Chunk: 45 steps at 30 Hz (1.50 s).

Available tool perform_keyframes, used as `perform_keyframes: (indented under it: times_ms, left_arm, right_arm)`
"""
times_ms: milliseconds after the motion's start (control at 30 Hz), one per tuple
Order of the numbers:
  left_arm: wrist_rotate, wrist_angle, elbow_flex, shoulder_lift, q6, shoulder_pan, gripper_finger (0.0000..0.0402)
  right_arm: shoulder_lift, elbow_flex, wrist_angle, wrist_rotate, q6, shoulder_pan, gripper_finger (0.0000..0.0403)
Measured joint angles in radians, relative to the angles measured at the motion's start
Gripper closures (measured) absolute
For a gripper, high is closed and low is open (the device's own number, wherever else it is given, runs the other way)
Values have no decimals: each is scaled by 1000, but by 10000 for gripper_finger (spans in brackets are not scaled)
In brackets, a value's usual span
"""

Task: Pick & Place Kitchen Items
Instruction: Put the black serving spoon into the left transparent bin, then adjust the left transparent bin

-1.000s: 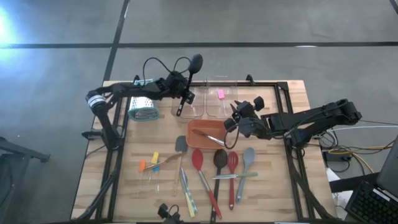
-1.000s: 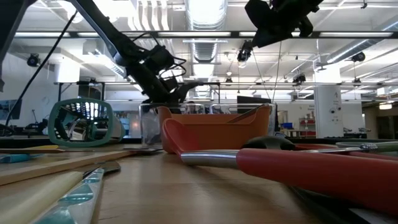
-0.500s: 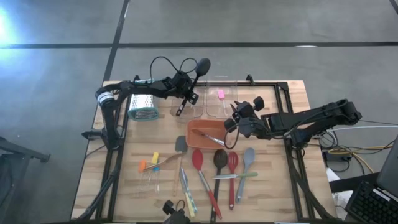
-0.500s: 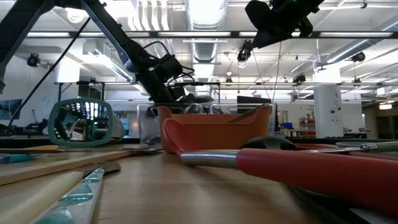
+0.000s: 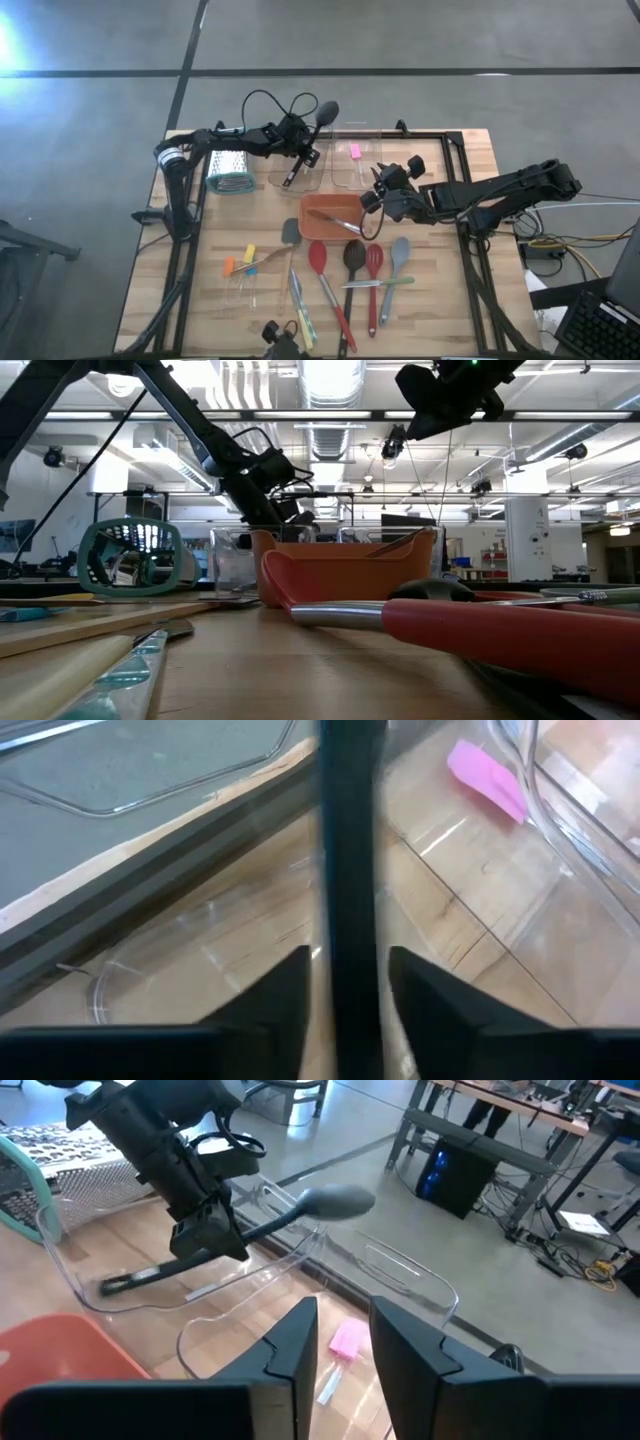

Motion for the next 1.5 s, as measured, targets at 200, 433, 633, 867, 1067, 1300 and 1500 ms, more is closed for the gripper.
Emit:
perform_keyframes:
  times_ms: [200, 433, 633, 867, 1067, 1300, 1500]
  left_arm:
    - [5, -3, 0, -2, 41, 1, 189]
    - [11, -5, 31, -66, 128, 4, 184]
    - [19, -129, 52, -176, 215, 3, 184]
    - [-1, -494, 59, -364, 401, -8, 184]
    - [-3, -813, 58, -478, 433, -45, 184]
    - [-3, -921, -7, -494, 504, -130, 184]
    - [-65, -917, -113, -494, 542, -169, 184]
  right_arm:
    - [0, 0, 0, 0, 0, 0, 306]
    - [0, -1, 0, 0, 0, 0, 311]
    - [0, -8, -3, -12, 0, 0, 324]
    - [0, -10, -7, -38, -8, 0, 330]
    - [0, -10, 0, -56, -9, 0, 321]
    - [0, -10, 8, -60, -2, 0, 317]
    - [0, -10, 8, -60, 0, 0, 331]
